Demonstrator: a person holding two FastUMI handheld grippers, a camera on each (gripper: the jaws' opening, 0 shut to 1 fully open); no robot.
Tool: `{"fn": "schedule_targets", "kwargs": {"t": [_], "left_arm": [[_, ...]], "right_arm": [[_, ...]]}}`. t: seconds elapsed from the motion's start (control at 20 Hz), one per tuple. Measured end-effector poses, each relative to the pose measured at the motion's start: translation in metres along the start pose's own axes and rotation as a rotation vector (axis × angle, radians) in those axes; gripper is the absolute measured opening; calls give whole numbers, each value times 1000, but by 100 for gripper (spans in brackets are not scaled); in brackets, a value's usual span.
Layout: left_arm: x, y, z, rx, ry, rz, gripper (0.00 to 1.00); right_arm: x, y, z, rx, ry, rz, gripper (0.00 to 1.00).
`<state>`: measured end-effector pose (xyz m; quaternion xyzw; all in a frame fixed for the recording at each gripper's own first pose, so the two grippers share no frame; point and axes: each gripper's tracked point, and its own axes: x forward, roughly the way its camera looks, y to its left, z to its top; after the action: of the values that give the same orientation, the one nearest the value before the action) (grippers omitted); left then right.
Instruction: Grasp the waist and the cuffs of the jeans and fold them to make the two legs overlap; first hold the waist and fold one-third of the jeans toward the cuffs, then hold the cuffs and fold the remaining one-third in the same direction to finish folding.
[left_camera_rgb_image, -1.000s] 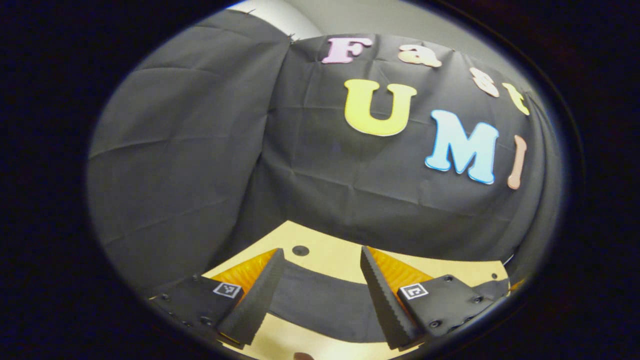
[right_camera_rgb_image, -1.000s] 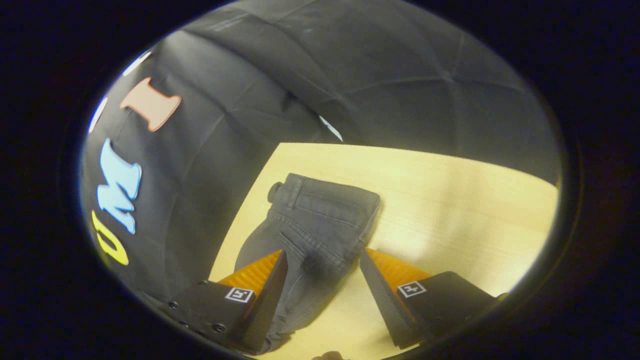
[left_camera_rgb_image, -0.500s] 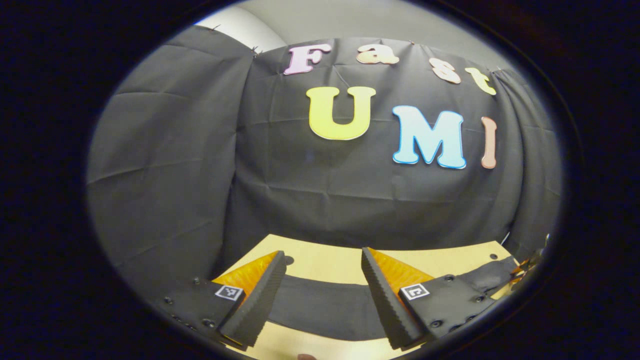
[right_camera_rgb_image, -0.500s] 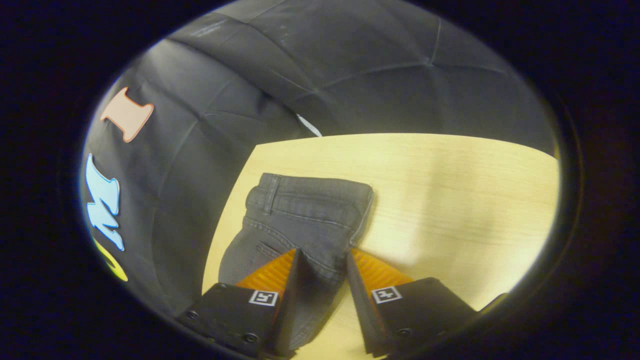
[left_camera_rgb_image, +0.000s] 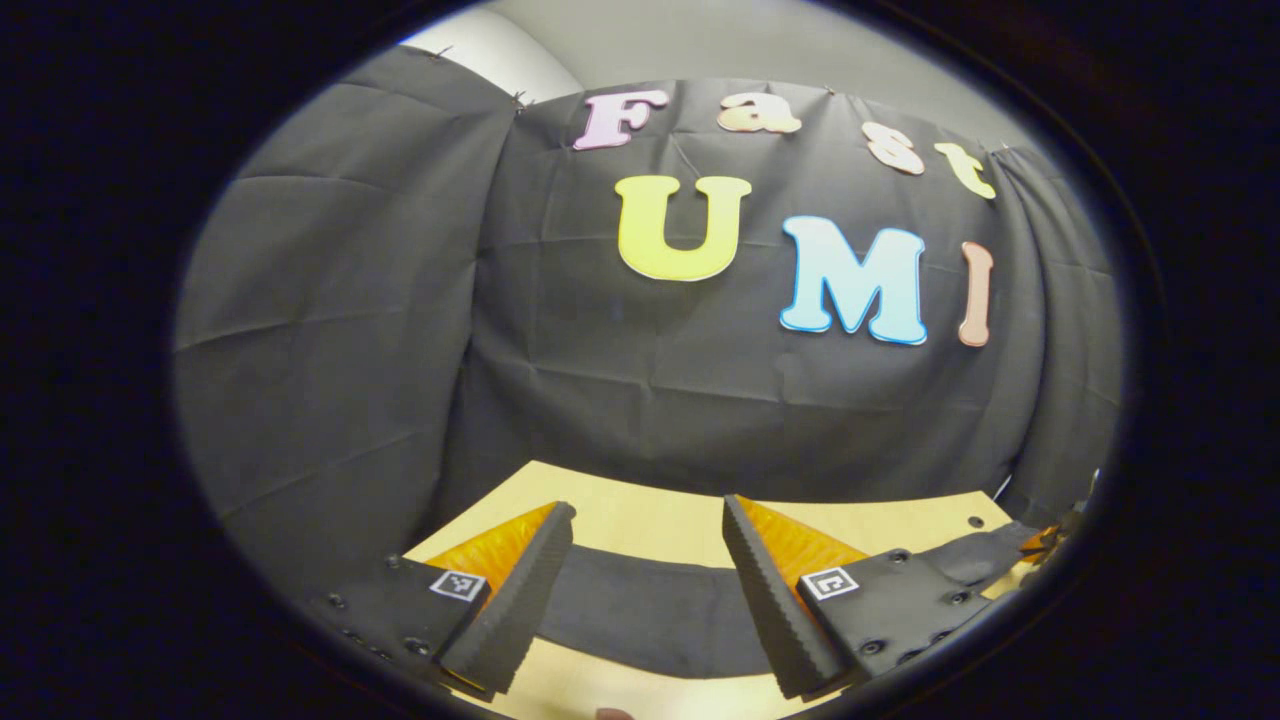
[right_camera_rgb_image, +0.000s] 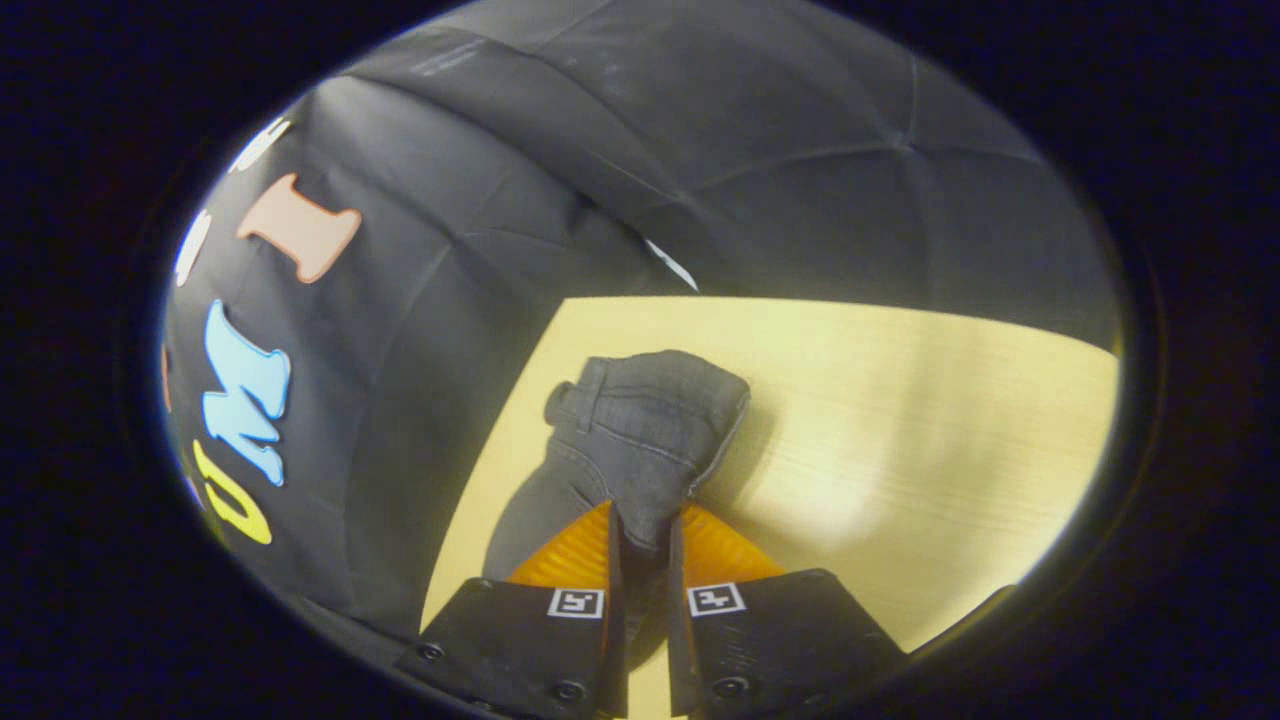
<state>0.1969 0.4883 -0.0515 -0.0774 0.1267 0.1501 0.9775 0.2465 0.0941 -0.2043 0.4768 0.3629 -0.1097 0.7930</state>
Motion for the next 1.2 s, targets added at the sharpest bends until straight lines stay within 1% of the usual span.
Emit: {"fn": "schedule_targets", "kwargs": {"t": [0.05, 0.1, 0.15, 0.2, 0.3, 0.4, 0.45, 0.5, 0.55, 0.65, 0.7, 0.75, 0.8, 0.85, 0.9, 0.95, 1.0, 1.05, 1.1, 1.15, 1.2], "left_arm": [[-3, 1, 1, 1, -5, 2, 98], [-7, 0, 2, 1, -9, 3, 98], [-11, -3, 3, -1, -13, 2, 100], [-15, -5, 5, -8, -22, -2, 98], [-21, -9, 10, -22, -46, -7, 98], [-26, -11, 6, -33, -44, -12, 97], [-27, -11, 4, -37, -43, -19, 94], [-28, -10, 3, -41, -42, -23, 94], [-29, -11, 4, -43, -41, -27, 97], [-31, -8, 3, -49, -41, -31, 97], [-31, -5, 3, -55, -41, -33, 94], [-31, -4, 4, -61, -40, -35, 94], [-32, 0, 3, -65, -40, -33, 97], [-31, 2, 3, -69, -39, -34, 97], [-32, 5, 2, -73, -38, -33, 97], [-30, 9, 3, -74, -38, -33, 97], [-31, 11, 3, -74, -38, -31, 94], [-30, 14, 2, -74, -36, -29, 97], [-30, 17, 1, -76, -31, -30, 97], [-28, 18, -1, -78, -27, -28, 97], [-27, 20, -2, -80, -26, -27, 97]], "right_arm": [[-10, 6, 7, -27, -21, 11, 15], [-21, 12, 14, -44, -44, 27, 15], [-32, 19, 22, -51, -65, 42, 15], [-45, 27, 29, -54, -86, 64, 15], [-69, 47, 42, -77, -143, 108, 15], [-91, 72, 48, -152, -207, 145, 15], [-101, 85, 46, -208, -235, 161, 15], [-110, 99, 42, -270, -257, 174, 15], [-118, 114, 35, -339, -275, 190, 15], [-128, 147, 17, -493, -319, 223, 15], [-133, 164, 5, -571, -342, 248, 15], [-137, 182, -9, -641, -360, 280, 15], [-144, 194, -24, -699, -377, 317, 19], [-148, 204, -37, -755, -382, 349, 15], [-153, 211, -56, -808, -387, 381, 14], [-154, 221, -74, -859, -386, 412, 10], [-155, 231, -89, -904, -383, 444, 14], [-154, 241, -108, -945, -369, 488, 10], [-152, 249, -130, -977, -347, 532, 14], [-150, 255, -150, -1002, -324, 568, 14], [-148, 255, -171, -1023, -299, 599, 10]]}}
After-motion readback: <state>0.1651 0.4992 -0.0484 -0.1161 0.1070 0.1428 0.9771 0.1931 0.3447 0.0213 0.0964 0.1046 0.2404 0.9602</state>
